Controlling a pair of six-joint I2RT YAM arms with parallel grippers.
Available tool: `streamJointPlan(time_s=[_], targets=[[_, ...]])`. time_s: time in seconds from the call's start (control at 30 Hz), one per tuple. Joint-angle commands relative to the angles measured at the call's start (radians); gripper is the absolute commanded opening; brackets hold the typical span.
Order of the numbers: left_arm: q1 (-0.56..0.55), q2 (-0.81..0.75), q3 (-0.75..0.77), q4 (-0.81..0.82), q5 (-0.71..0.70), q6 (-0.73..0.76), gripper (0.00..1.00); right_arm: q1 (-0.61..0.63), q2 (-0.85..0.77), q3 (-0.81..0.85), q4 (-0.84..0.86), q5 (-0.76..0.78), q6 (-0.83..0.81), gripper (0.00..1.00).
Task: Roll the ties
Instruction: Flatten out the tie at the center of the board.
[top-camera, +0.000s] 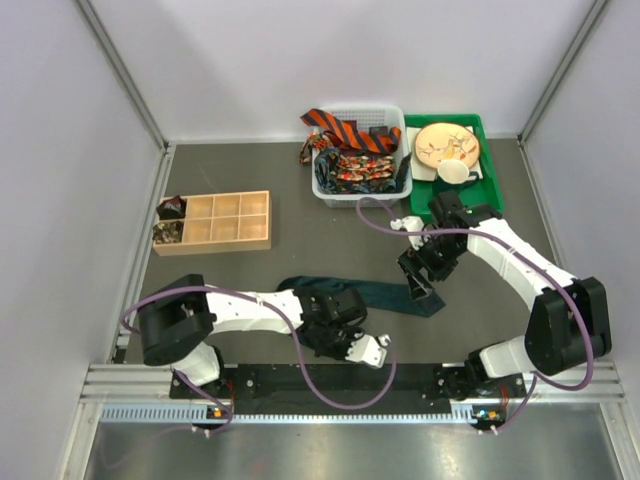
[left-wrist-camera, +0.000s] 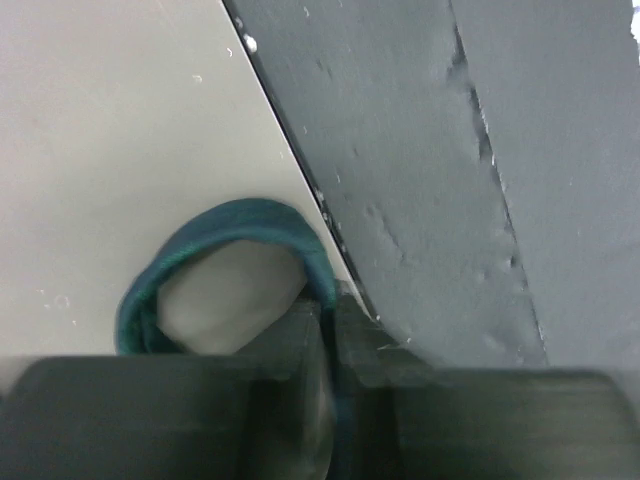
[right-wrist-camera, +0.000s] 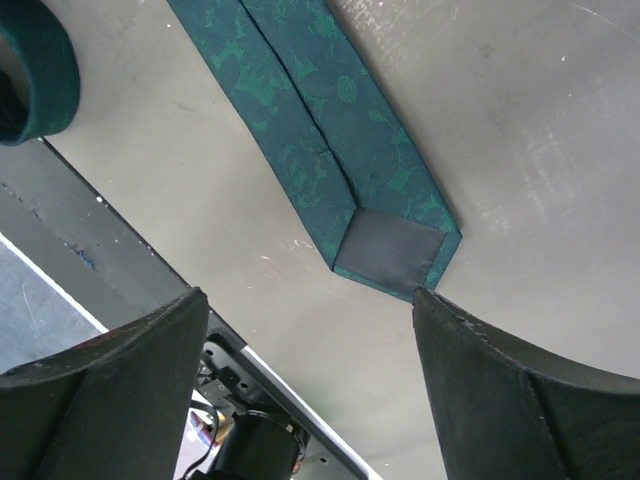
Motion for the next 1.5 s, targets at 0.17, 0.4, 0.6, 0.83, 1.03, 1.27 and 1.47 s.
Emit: streamJointPlan(time_s=[0.17, 0.4, 0.6, 0.83, 1.03, 1.27, 1.47], targets=[[0.289, -0.431, 0.056, -0.311, 0.255, 0.16, 0.0, -0.005, 0.025, 0.1, -0.011, -0.118, -0.001, 0.72], [0.628, -0.675, 0.083, -0.764, 0.22, 0.586, 0.0, 0.057, 0.105, 0.177, 0.044, -0.227, 0.059, 0.63], [1.003, -0.701, 0.057, -0.755, 0.266, 0.647, 0.0, 0.191, 0.172, 0.197, 0.174, -0.317, 0.133, 0.51], [1.363, -0.596, 0.06, -0.737, 0.373, 0.685, 0.0, 0.409, 0.151, 0.085, 0.453, -0.259, 0.208, 0.53], [1.443, -0.473, 0.082, -0.741, 0.407, 0.713, 0.02, 0.55, 0.16, -0.027, 0.639, -0.167, 0.191, 0.57], [1.497, -0.424, 0.063, -0.712, 0.426, 0.752, 0.04, 0.642, 0.213, -0.064, 0.754, -0.143, 0.236, 0.57], [1.503, -0.411, 0.045, -0.698, 0.435, 0.765, 0.05, 0.66, 0.315, -0.048, 0.777, -0.072, 0.243, 0.55]])
